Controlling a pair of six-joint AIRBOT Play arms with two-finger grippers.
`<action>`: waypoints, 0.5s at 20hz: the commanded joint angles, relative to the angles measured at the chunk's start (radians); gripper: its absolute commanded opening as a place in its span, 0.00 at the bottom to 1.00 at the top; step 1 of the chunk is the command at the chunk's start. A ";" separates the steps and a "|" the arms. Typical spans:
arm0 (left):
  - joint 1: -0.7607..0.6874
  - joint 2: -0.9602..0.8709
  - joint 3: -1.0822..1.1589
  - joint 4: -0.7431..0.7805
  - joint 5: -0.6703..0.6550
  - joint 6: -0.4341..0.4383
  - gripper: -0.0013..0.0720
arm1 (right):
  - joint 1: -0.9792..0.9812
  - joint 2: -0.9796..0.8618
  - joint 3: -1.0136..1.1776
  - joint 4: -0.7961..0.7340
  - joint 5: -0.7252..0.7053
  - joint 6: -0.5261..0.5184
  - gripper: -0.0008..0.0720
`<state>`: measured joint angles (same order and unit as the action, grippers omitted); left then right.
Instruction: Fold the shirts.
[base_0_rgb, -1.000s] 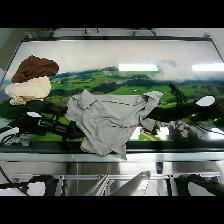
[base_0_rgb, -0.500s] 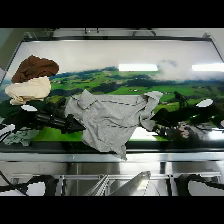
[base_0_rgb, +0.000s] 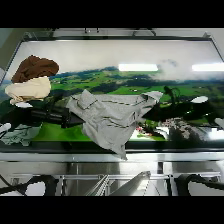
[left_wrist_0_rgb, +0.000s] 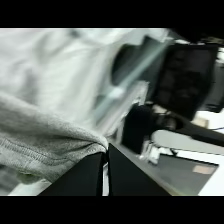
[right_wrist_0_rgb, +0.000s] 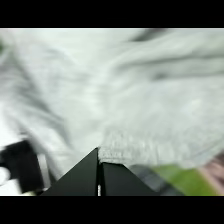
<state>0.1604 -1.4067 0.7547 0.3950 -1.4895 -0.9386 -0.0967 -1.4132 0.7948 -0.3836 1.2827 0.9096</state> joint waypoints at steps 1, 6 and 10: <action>0.052 0.117 0.113 -0.277 -0.229 0.023 0.05 | -0.095 0.167 0.108 0.366 0.295 -0.096 0.03; 0.195 0.348 0.364 -0.687 -0.361 0.022 0.05 | -0.372 0.476 0.281 0.784 0.202 -0.103 0.03; 0.423 0.490 0.534 -1.035 -0.364 0.010 0.05 | -0.584 0.679 0.305 0.916 0.032 -0.193 0.03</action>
<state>0.4416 -1.0142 1.1709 -0.3481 -1.8301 -0.9180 -0.5373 -0.8780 1.0683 0.3603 1.4281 0.7910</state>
